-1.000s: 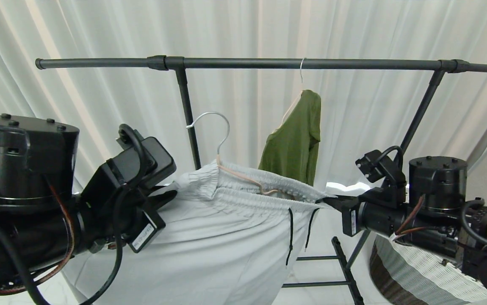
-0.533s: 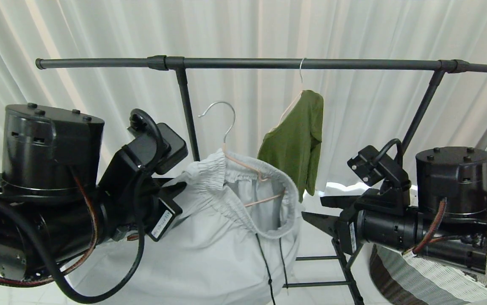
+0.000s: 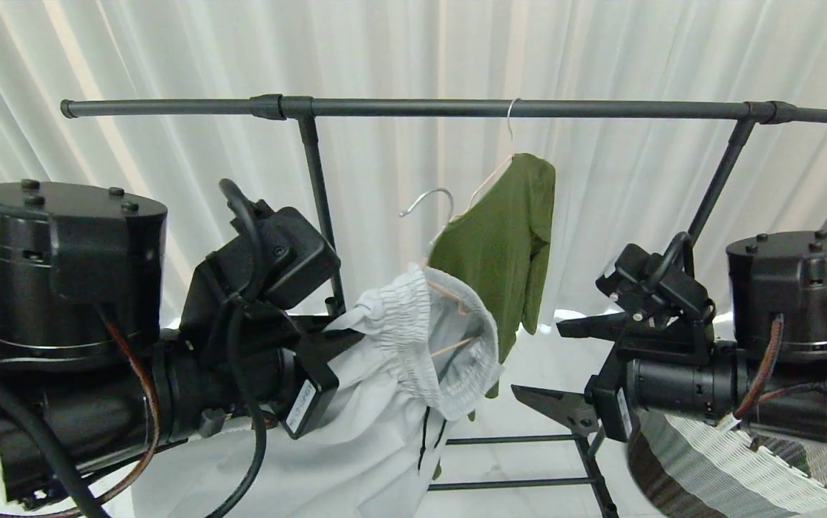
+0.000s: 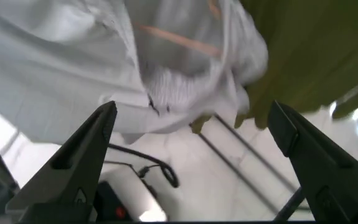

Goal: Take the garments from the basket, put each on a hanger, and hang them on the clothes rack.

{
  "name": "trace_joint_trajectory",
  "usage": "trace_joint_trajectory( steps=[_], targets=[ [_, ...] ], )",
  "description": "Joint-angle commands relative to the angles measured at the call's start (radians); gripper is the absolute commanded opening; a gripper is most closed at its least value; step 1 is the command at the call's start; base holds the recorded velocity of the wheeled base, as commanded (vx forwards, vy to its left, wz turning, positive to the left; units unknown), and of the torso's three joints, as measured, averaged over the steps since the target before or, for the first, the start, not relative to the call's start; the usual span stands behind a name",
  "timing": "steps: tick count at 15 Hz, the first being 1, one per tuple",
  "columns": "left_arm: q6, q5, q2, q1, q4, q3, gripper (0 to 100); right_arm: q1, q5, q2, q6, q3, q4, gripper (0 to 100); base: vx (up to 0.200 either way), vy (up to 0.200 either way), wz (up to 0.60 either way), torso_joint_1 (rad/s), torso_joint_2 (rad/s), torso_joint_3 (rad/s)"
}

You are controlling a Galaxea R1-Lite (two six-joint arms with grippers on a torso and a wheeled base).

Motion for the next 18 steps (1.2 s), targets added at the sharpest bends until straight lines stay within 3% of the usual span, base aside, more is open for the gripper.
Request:
trace_joint_trajectory(
  steps=[1,4,7,10,18],
  targets=[
    [0.004,-0.123,-0.034,0.039,-0.003,0.026,0,-0.043,0.051,-0.004,-0.061,-0.067,0.069,100,0.000,0.000,0.00,0.000,0.00,0.000],
    [0.005,-0.332,-0.066,0.080,-0.004,0.067,0,-0.040,0.174,0.000,-0.178,-0.136,0.183,100,0.000,0.000,0.00,0.000,0.00,0.000],
    [0.005,-0.398,-0.107,0.074,-0.006,0.095,0,-0.039,0.275,0.020,-0.253,-0.145,0.218,100,0.000,0.000,0.00,0.000,0.00,0.000],
    [0.005,-0.416,-0.130,0.029,-0.006,0.099,0,0.006,0.355,0.039,-0.253,-0.153,0.215,100,0.000,0.000,0.00,0.000,0.00,0.000],
    [0.007,-0.416,-0.161,-0.032,-0.006,0.119,0,0.056,0.395,0.088,-0.253,-0.195,0.220,100,0.000,0.000,0.00,0.000,0.00,0.000]
  ],
)
